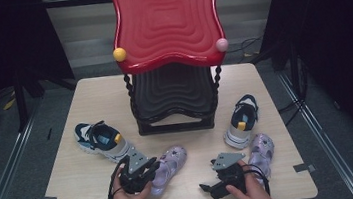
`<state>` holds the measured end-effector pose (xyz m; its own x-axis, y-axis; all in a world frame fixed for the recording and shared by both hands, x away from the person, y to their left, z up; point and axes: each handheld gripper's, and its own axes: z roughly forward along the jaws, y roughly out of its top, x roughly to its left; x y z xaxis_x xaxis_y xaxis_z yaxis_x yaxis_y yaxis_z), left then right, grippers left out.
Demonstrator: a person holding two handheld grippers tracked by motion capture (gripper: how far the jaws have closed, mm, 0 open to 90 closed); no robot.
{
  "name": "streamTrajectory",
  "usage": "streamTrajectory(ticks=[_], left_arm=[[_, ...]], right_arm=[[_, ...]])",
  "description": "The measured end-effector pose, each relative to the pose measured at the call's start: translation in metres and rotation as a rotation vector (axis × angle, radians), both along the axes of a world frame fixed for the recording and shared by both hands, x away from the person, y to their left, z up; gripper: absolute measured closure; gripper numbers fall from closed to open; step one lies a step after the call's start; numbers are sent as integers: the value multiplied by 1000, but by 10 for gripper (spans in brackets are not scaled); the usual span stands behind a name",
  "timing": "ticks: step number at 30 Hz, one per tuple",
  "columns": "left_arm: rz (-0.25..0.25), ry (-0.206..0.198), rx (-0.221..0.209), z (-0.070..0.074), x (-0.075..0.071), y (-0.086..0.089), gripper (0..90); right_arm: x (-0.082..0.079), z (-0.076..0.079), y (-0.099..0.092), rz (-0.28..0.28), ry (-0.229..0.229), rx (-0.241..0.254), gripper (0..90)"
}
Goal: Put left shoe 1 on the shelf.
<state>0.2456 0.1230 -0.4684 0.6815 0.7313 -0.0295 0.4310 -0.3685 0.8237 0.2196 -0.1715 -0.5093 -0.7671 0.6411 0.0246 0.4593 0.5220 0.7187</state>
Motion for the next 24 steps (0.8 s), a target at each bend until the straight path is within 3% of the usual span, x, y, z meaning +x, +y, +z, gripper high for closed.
streamTrajectory(ticks=[6, 13, 24], left_arm=[[24, -47, 5, 9, -1, 4, 817], [30, -73, 21, 12, -1, 5, 823], [41, -133, -6, 24, -2, 5, 823]], right_arm=[[0, 0, 0, 0, 0, 0, 98], [0, 0, 0, 0, -1, 0, 98], [0, 0, 0, 0, 0, 0, 99]])
